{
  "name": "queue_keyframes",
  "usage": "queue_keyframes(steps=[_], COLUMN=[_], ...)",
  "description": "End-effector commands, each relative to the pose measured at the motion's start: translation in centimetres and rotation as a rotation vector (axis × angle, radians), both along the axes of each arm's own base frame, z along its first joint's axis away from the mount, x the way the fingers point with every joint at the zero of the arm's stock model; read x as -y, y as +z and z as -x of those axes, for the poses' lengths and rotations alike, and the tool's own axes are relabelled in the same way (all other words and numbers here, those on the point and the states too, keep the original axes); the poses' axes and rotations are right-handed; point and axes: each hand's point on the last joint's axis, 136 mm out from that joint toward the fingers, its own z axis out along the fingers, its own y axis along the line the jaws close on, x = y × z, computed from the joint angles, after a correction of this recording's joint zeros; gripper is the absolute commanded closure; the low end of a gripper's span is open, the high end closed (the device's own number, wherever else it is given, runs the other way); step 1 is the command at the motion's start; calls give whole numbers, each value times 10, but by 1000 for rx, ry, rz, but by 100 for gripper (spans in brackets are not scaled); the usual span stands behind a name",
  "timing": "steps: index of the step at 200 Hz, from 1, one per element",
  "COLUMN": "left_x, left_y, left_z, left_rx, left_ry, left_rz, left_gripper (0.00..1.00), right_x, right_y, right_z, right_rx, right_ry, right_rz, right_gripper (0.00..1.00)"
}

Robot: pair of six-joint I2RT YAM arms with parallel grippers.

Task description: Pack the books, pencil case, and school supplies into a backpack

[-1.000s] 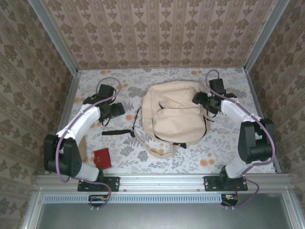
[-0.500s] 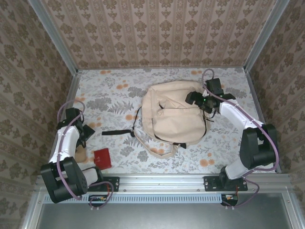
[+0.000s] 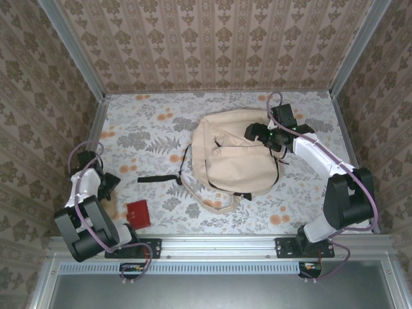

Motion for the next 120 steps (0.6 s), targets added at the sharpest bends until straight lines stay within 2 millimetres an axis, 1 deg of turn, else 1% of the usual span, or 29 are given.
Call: queue_keyframes(steps=[1, 17, 27, 70, 96, 105, 120], left_x=[11, 21, 31, 82, 120, 134, 146], left_y=[-10, -15, -17, -22, -20, -15, -8], left_z=[-9, -16, -22, -58, -84, -93, -102], left_rx=[18, 8, -12, -57, -35, -23, -23], left_ry=[-52, -106, -155, -343, -453, -494, -540], left_rz=[57, 63, 59, 57, 84, 85, 78], left_gripper=[0, 0, 0, 5, 8, 8, 8], right_x=[-1, -2, -2, -4, -3, -3, -3], right_y=[21, 22, 22, 22, 21, 20, 20], right_z=[3, 4, 4, 6, 7, 8, 9], right_rx=[31, 34, 33, 33, 27, 25, 24], right_ry=[-2, -2, -5, -2, -4, -3, -2], right_rz=[-7, -9, -9, -6, -1, 1, 4], right_gripper=[10, 10, 10, 11, 11, 11, 11])
